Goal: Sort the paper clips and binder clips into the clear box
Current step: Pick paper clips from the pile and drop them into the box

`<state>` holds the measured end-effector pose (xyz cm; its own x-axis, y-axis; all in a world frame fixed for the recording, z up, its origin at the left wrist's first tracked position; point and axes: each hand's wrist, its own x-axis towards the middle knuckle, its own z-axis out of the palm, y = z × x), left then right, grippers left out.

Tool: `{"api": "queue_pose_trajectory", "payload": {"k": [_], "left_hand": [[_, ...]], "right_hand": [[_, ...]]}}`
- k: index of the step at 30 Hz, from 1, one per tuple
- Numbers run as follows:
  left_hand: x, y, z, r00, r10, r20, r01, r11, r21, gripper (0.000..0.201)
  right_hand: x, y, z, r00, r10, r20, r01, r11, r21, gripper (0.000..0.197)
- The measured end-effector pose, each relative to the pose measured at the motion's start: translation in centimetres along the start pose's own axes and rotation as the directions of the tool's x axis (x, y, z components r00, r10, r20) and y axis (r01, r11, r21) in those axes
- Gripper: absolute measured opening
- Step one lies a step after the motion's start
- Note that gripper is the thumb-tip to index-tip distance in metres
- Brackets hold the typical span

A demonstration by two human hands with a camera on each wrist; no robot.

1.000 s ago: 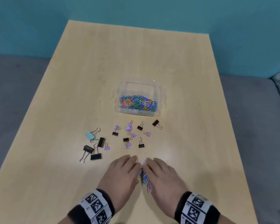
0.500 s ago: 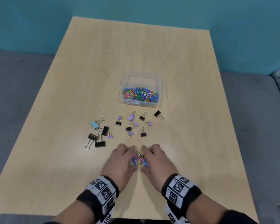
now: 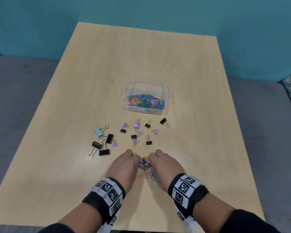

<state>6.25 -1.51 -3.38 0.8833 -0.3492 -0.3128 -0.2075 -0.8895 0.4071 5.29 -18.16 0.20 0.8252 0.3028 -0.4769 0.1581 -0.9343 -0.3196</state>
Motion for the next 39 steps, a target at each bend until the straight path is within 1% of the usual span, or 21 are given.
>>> {"api": "queue_pose_trajectory", "payload": {"k": [3,4,6,10,12,15,17,18,20,22,24,26,28,29,30,31,32,34,35,37,39], "left_hand": [[0.0,-0.1,-0.4,1.000,-0.022,-0.005,0.022,0.999,-0.030,0.009],[0.0,0.0,-0.6,0.999,-0.036,-0.004,0.036,0.997,-0.061,0.007],[-0.1,0.2,-1.2,0.998,-0.060,0.011,0.061,0.990,-0.129,0.012],[-0.3,0.0,-2.6,0.994,-0.105,-0.005,0.099,0.948,-0.302,0.010],[-0.3,0.0,-3.3,0.990,-0.136,0.021,0.132,0.896,-0.423,0.011],[0.1,0.5,-5.8,0.981,-0.189,0.047,0.177,0.767,-0.617,0.014],[1.5,1.1,-7.9,0.981,-0.193,0.025,0.153,0.683,-0.714,0.013],[2.5,1.4,-9.1,0.980,-0.199,0.006,0.137,0.651,-0.747,0.011],[5.5,1.8,-11.3,0.971,-0.230,-0.061,0.102,0.636,-0.765,0.008],[8.9,1.8,-13.2,0.959,-0.242,-0.149,0.061,0.687,-0.724,0.012],[12.1,2.0,-14.5,0.949,-0.234,-0.213,0.033,0.742,-0.670,0.016],[14.6,2.3,-15.1,0.946,-0.211,-0.247,0.015,0.788,-0.615,0.015],[16.4,2.4,-14.9,0.952,-0.187,-0.241,0.023,0.832,-0.554,0.009],[16.8,2.3,-14.9,0.958,-0.186,-0.219,0.044,0.847,-0.529,0.008],[17.0,1.8,-14.6,0.961,-0.193,-0.200,0.067,0.859,-0.508,0.012],[16.7,1.3,-14.4,0.960,-0.205,-0.190,0.088,0.867,-0.491,0.018],[16.2,0.7,-14.2,0.956,-0.219,-0.194,0.099,0.867,-0.488,0.021],[13.9,-0.2,-13.6,0.951,-0.237,-0.200,0.104,0.851,-0.515,0.017],[12.3,-0.4,-13.0,0.951,-0.243,-0.190,0.110,0.844,-0.526,0.014],[8.6,-0.7,-11.2,0.969,-0.203,-0.141,0.104,0.853,-0.511,0.013],[4.6,-1.1,-8.6,0.992,-0.112,-0.064,0.076,0.910,-0.408,0.019]], "right_hand": [[0.2,0.7,0.4,0.999,0.023,-0.035,-0.022,1.000,0.020,0.027],[0.2,0.9,0.6,0.997,0.050,-0.052,-0.047,0.998,0.051,0.021],[0.3,1.5,0.7,0.993,0.098,-0.069,-0.085,0.983,0.162,0.008],[-0.3,2.3,0.1,0.991,0.113,-0.078,-0.075,0.923,0.378,0.009],[-0.6,2.6,-0.5,0.988,0.140,-0.058,-0.091,0.855,0.511,0.009],[-0.8,2.8,-2.2,0.985,0.169,-0.013,-0.103,0.658,0.746,0.007],[0.1,2.9,-4.3,0.984,0.176,-0.037,-0.065,0.543,0.837,0.008],[0.8,3.0,-5.6,0.981,0.180,-0.072,-0.033,0.520,0.854,0.011],[2.8,3.5,-8.6,0.963,0.195,-0.186,0.049,0.551,0.833,0.016],[5.4,4.1,-11.5,0.924,0.220,-0.313,0.113,0.625,0.772,0.017],[8.2,4.7,-13.7,0.877,0.272,-0.396,0.110,0.688,0.717,0.014],[10.7,5.0,-15.1,0.852,0.299,-0.430,0.068,0.750,0.658,0.011],[12.4,4.8,-16.0,0.881,0.283,-0.379,-0.007,0.809,0.588,0.003],[12.9,4.8,-16.2,0.901,0.280,-0.331,-0.071,0.849,0.524,0.012],[13.2,5.0,-16.1,0.914,0.287,-0.286,-0.139,0.885,0.445,0.025],[13.1,5.2,-15.9,0.914,0.296,-0.275,-0.182,0.909,0.375,0.036],[12.6,5.4,-15.6,0.907,0.298,-0.297,-0.197,0.925,0.324,0.039],[10.6,5.6,-14.2,0.903,0.264,-0.339,-0.164,0.941,0.295,0.033],[9.3,5.5,-12.9,0.914,0.237,-0.330,-0.140,0.946,0.291,0.029],[6.3,4.9,-9.8,0.955,0.180,-0.236,-0.114,0.956,0.269,0.025],[3.4,4.3,-6.0,0.988,0.115,-0.101,-0.093,0.974,0.205,0.023]]}}
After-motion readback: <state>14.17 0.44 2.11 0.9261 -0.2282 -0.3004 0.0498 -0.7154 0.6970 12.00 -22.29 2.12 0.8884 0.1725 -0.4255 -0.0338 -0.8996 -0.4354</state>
